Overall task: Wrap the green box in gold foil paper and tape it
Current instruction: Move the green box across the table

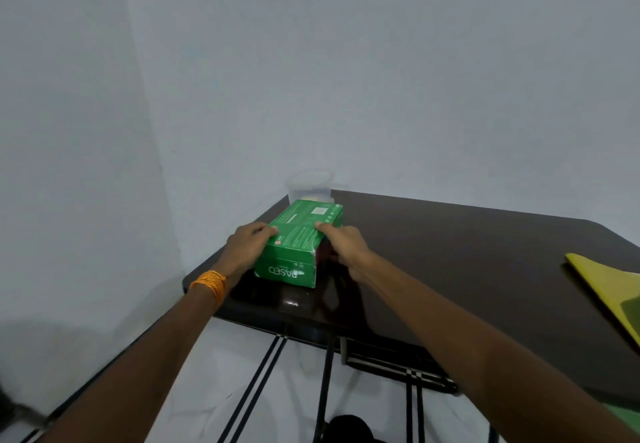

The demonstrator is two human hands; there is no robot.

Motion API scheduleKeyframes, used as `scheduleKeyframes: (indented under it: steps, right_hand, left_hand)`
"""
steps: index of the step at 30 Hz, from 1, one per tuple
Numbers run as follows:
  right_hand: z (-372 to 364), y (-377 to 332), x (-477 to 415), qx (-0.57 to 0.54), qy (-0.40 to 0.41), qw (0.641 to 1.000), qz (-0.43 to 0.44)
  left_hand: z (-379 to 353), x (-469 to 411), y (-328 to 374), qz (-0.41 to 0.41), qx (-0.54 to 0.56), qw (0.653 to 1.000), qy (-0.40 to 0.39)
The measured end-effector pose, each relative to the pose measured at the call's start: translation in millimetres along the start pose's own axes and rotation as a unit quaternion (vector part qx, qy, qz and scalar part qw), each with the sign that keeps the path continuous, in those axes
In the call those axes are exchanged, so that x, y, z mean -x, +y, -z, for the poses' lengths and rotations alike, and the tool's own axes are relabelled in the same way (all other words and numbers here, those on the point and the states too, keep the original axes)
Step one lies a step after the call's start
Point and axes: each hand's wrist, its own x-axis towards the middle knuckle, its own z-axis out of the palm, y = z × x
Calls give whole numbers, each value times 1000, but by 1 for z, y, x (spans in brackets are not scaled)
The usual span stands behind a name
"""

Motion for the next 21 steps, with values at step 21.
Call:
scheduleKeyframes:
  steps: [21]
  right_hand:
    - [100, -5, 16, 190, 121, 964, 143]
  left_hand:
    - [-76, 3, 81, -260, -60, 956, 126]
